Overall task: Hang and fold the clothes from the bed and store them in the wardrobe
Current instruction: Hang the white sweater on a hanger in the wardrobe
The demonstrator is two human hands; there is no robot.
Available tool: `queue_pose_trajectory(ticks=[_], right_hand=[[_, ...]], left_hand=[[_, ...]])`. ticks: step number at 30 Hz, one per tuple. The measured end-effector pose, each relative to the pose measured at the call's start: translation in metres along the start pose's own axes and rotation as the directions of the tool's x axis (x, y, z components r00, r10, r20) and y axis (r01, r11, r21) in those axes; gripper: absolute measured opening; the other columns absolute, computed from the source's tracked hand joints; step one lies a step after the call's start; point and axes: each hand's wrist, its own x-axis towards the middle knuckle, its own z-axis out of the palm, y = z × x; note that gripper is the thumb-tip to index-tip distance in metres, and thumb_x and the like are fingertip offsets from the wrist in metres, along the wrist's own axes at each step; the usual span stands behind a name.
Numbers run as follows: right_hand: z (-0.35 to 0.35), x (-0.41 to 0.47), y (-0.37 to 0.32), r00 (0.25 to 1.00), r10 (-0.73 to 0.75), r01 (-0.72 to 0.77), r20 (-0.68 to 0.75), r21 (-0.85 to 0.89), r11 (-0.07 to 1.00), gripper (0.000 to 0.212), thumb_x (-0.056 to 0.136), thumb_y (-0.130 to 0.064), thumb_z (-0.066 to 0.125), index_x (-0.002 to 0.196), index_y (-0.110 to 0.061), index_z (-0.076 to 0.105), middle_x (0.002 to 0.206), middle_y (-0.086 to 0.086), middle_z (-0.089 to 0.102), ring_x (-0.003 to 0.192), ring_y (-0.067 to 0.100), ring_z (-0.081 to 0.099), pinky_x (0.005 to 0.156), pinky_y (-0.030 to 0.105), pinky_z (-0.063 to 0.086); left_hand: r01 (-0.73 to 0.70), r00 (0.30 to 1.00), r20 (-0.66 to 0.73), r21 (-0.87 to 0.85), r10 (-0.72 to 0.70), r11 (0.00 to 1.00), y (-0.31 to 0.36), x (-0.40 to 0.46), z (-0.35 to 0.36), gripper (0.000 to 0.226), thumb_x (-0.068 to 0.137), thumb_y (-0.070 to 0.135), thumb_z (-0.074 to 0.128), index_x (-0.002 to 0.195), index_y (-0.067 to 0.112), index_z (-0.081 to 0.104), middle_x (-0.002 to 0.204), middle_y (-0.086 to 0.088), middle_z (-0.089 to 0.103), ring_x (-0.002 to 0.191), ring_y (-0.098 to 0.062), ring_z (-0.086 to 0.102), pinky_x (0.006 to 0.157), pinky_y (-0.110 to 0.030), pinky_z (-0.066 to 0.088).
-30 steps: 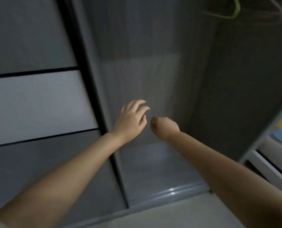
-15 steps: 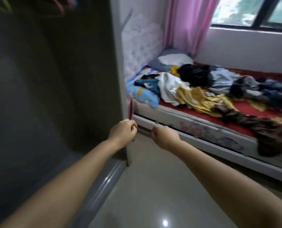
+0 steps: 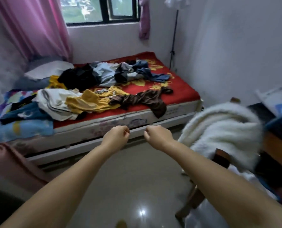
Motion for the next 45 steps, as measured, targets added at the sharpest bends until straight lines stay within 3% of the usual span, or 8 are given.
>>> queue_pose_trajectory(ticks=[11, 17, 26, 30, 33, 37, 41, 45], right_hand=[[-0.086, -0.005, 0.125, 0.867, 0.412, -0.408, -0.282, 0.073, 0.910, 0.029, 0.098, -0.027, 0.037, 0.087, -0.013, 0.060, 0.078, 0.001, 0.061, 0.071, 0.022, 0.055, 0.052, 0.029, 0.034], [-0.122, -0.038, 0.176, 0.627, 0.624, -0.612, -0.467, 0.202, 0.765, 0.031, 0.098, -0.025, 0.039, 0.083, -0.009, 0.060, 0.077, 0.006, 0.064, 0.073, 0.026, 0.058, 0.061, 0.036, 0.046], [-0.116, -0.062, 0.210, 0.554, 0.534, -0.645, -0.639, 0.076, 0.761, 0.036, 0.092, -0.020, 0.056, 0.127, -0.018, 0.055, 0.127, 0.003, 0.049, 0.118, 0.021, 0.045, 0.096, 0.036, 0.038], [-0.111, -0.076, 0.242, 0.385, 0.868, -0.774, -0.313, 0.403, 0.489, 0.071, 0.086, -0.041, 0.063, 0.145, -0.023, 0.030, 0.145, 0.007, 0.033, 0.131, 0.029, 0.037, 0.100, 0.043, 0.037], [-0.103, -0.080, 0.254, 0.347, 0.938, -0.658, 0.002, 0.714, 0.241, 0.039, 0.088, -0.036, 0.061, 0.121, -0.016, 0.058, 0.119, 0.008, 0.062, 0.100, 0.024, 0.058, 0.087, 0.040, 0.049], [-0.108, -0.064, 0.257, 0.328, 0.908, -0.579, -0.262, 0.703, 0.413, 0.013, 0.093, -0.018, 0.051, 0.095, -0.017, 0.063, 0.088, 0.001, 0.064, 0.092, 0.027, 0.062, 0.073, 0.032, 0.048], [-0.135, -0.041, 0.234, 0.454, 0.757, -0.452, -0.471, 0.610, 0.651, 0.028, 0.092, -0.008, 0.049, 0.114, -0.018, 0.062, 0.104, -0.002, 0.064, 0.096, 0.015, 0.058, 0.081, 0.024, 0.046], [-0.153, -0.010, 0.176, 0.676, 0.402, -0.223, -0.618, 0.348, 0.910, 0.047, 0.085, 0.000, 0.049, 0.127, -0.017, 0.060, 0.122, -0.002, 0.064, 0.108, 0.010, 0.057, 0.092, 0.014, 0.040]], left_hand=[[-0.422, 0.875, 0.228, -0.075, 0.428, 0.903, 0.145, 0.134, 0.071, 0.022, 0.092, 0.021, 0.045, 0.099, 0.021, 0.067, 0.096, 0.004, 0.067, 0.083, -0.015, 0.063, 0.077, -0.039, 0.055], [-0.622, 0.716, 0.281, -0.157, 0.638, 0.767, 0.207, 0.181, 0.101, 0.026, 0.090, 0.022, 0.045, 0.107, 0.022, 0.064, 0.109, 0.004, 0.065, 0.095, -0.016, 0.058, 0.074, -0.029, 0.046], [-0.467, 0.665, 0.514, -0.280, 0.542, 0.839, 0.222, 0.186, 0.169, 0.068, 0.085, 0.042, 0.062, 0.142, 0.019, 0.032, 0.132, -0.004, 0.046, 0.110, -0.022, 0.053, 0.084, -0.032, 0.045], [-0.428, 0.705, 0.464, -0.324, 0.536, 0.844, 0.228, 0.195, 0.175, 0.019, 0.092, 0.033, 0.053, 0.106, 0.020, 0.051, 0.113, -0.003, 0.059, 0.091, -0.017, 0.052, 0.077, -0.030, 0.041], [-0.429, 0.710, 0.430, -0.363, 0.557, 0.827, 0.231, 0.198, 0.169, 0.012, 0.095, 0.027, 0.046, 0.103, 0.021, 0.054, 0.104, 0.001, 0.058, 0.090, -0.015, 0.050, 0.078, -0.027, 0.038], [-0.496, 0.659, 0.456, -0.333, 0.598, 0.801, 0.222, 0.202, 0.151, 0.013, 0.094, 0.026, 0.049, 0.083, 0.021, 0.053, 0.082, 0.009, 0.055, 0.078, -0.011, 0.053, 0.061, -0.020, 0.036], [-0.487, 0.534, 0.629, -0.317, 0.565, 0.813, 0.202, 0.213, 0.121, 0.013, 0.088, 0.017, 0.051, 0.095, 0.013, 0.061, 0.088, 0.007, 0.057, 0.079, -0.008, 0.054, 0.072, -0.027, 0.045], [-0.102, 0.727, 0.522, -0.561, 0.446, 0.821, 0.199, 0.217, 0.078, 0.020, 0.096, 0.016, 0.046, 0.108, 0.019, 0.062, 0.113, -0.002, 0.065, 0.106, -0.017, 0.061, 0.097, -0.031, 0.046]])
